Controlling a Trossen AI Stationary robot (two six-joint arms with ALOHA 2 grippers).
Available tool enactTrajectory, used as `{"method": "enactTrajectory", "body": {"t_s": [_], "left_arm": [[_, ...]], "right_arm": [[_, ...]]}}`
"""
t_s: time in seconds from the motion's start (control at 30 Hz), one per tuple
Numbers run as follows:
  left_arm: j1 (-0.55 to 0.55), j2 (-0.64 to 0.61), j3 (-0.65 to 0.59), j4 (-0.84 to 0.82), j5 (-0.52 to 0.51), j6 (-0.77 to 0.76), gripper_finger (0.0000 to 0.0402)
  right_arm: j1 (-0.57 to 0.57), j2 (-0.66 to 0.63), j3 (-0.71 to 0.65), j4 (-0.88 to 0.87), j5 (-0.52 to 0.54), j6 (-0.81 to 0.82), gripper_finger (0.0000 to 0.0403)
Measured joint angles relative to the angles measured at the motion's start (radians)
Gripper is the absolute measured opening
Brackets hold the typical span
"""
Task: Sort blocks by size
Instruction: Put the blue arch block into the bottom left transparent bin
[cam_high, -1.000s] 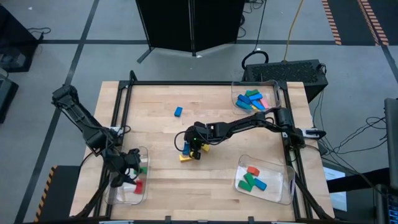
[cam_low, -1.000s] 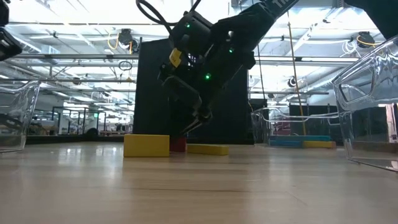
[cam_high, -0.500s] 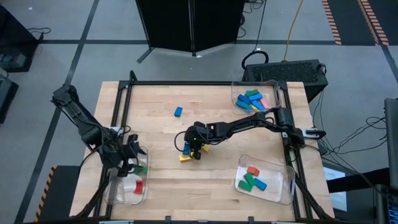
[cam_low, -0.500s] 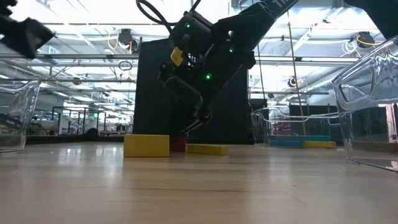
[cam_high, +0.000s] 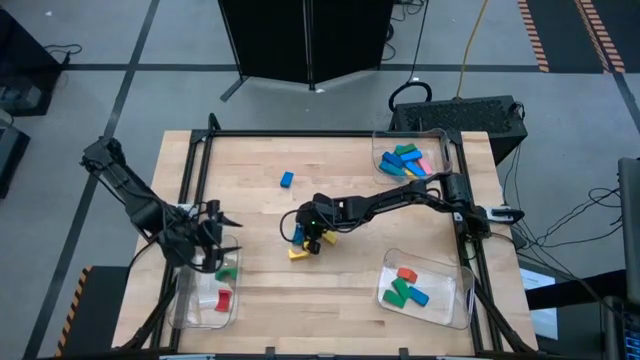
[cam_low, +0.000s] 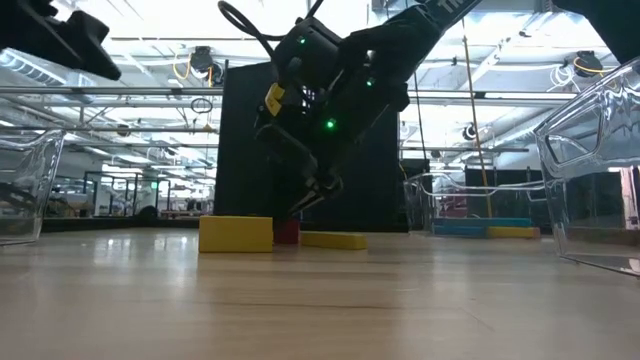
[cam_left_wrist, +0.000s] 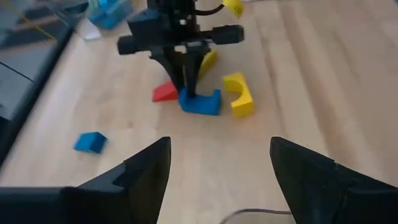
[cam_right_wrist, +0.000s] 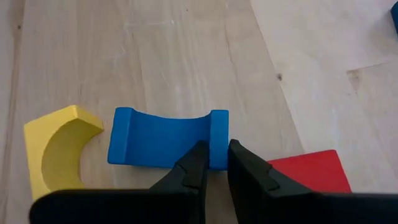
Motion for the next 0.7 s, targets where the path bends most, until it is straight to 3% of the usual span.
{"method": "enactTrajectory", "body": {"t_s": [0.13, 0.37, 0.5, 0.7], "left_arm": [[0.000, 0.026, 0.000, 0.049, -0.046, 0.096, 0.0273], [-0.001, 0.136, 0.000, 0.264, -0.024, 0.424, 0.0273], [-0.001, 0.193, 0.000, 0.299, -0.034, 0.477, 0.0273], [0.022, 0.271, 0.000, 0.309, -0.041, 0.515, 0.0273]], "right_arm": [[0.000, -0.003, 0.000, 0.007, -0.001, 0.006, 0.0043], [0.000, -0.035, 0.000, 0.077, -0.034, 0.019, 0.0043], [0.000, -0.049, -0.001, 0.109, -0.092, 0.029, 0.0043], [-0.015, -0.058, -0.001, 0.226, -0.259, 0.070, 0.0043]]}}
